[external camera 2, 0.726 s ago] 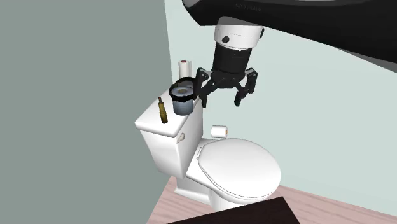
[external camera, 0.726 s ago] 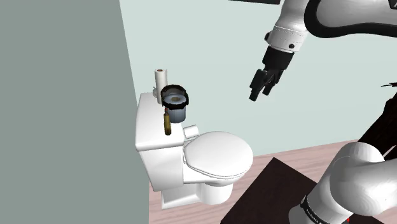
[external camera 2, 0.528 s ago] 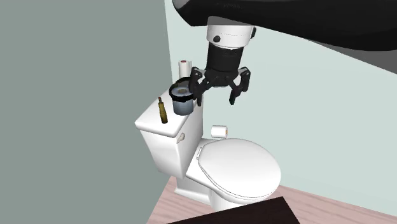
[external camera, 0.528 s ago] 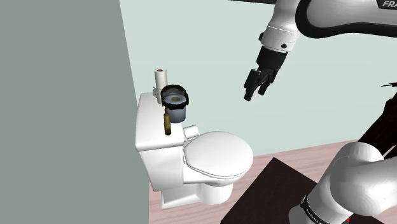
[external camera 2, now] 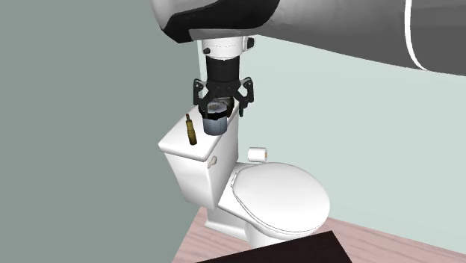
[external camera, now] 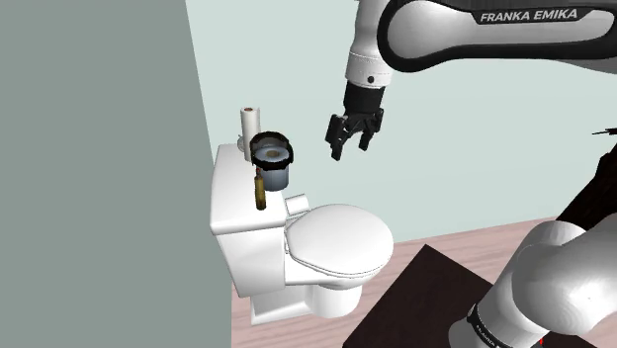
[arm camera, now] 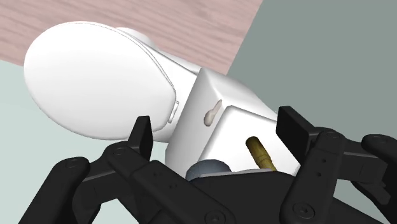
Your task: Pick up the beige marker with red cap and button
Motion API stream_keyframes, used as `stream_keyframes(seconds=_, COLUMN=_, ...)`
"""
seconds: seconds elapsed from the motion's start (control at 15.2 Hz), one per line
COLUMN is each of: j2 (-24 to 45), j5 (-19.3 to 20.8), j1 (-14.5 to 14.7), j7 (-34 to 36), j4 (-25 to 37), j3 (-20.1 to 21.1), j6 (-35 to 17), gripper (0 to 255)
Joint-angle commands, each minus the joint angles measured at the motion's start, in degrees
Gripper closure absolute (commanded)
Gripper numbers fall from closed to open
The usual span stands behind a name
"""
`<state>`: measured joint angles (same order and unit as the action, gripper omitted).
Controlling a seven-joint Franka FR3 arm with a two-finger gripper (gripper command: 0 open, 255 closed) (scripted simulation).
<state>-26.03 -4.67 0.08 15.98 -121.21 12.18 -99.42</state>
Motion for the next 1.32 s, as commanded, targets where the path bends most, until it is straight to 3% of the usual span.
stream_keyframes(seconds=0.0, j2=5.23, j5=1.12, j1=-0.44, j7=2.46, j4=3.99, j3=1.64, j6=-0.42, gripper=0)
stream_keyframes(seconds=0.59, j2=29.03, j5=9.65, j1=0.54, j7=15.1, j4=24.69, j3=7.68, j6=1.6, gripper=0)
stream_keyframes(seconds=0.92, j2=44.01, j5=15.65, j1=4.11, j7=20.88, j4=41.01, j3=8.36, j6=6.57, gripper=0)
stream_keyframes(seconds=1.19, j2=58.11, j5=20.09, j1=8.94, j7=23.49, j4=59.55, j3=7.26, j6=13.52, gripper=0)
stream_keyframes(seconds=1.25, j2=58.24, j5=20.07, j1=9.06, j7=23.47, j4=59.76, j3=7.14, j6=13.59, gripper=0)
